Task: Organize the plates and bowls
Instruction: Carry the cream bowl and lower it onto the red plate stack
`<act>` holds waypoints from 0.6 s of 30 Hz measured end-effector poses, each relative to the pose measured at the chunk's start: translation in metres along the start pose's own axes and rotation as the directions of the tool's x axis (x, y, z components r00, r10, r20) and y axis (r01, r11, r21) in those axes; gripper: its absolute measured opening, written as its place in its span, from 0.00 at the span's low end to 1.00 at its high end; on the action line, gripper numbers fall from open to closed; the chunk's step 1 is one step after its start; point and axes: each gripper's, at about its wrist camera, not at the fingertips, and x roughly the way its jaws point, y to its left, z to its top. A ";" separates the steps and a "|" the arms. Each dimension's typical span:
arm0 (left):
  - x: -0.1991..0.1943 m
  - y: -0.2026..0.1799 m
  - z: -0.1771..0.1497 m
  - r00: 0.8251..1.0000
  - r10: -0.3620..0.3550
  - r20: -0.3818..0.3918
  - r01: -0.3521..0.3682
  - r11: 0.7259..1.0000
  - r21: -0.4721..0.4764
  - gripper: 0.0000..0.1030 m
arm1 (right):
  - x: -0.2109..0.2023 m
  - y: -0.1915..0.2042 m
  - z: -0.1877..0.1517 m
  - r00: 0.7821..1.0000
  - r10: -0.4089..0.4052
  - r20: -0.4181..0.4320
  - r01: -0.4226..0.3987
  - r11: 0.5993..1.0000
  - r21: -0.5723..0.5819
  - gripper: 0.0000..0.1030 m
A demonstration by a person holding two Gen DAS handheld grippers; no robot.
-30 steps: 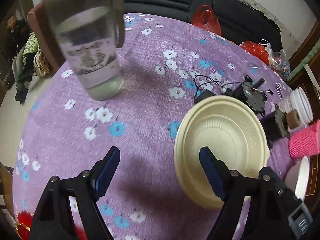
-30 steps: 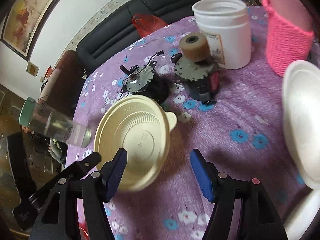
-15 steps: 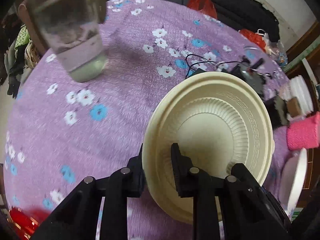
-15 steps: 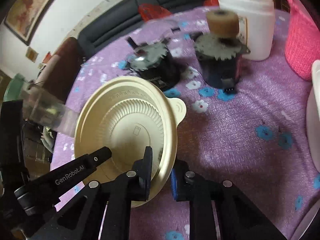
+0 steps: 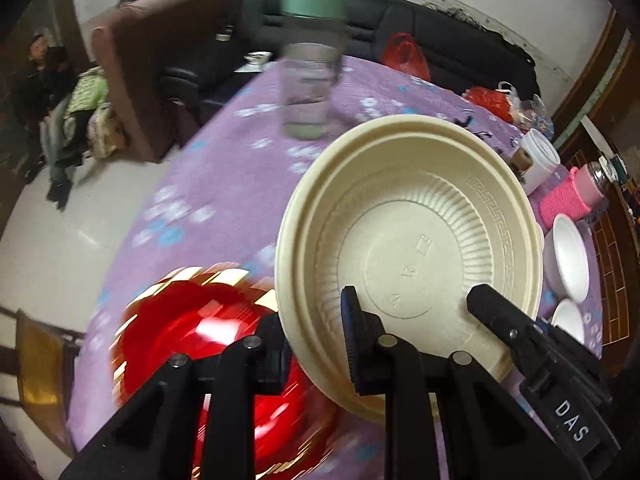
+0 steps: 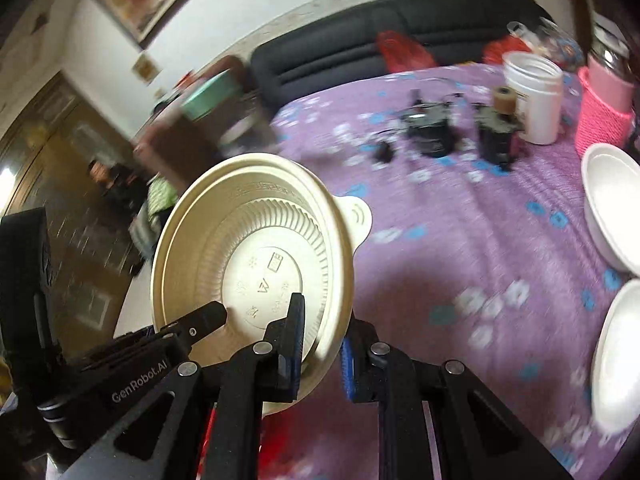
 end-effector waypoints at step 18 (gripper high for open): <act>-0.002 0.102 -0.077 1.000 0.012 0.007 -0.011 0.989 -0.149 0.50 | 0.065 0.078 -0.080 0.991 -0.024 -0.131 0.003 0.987 -0.159 0.22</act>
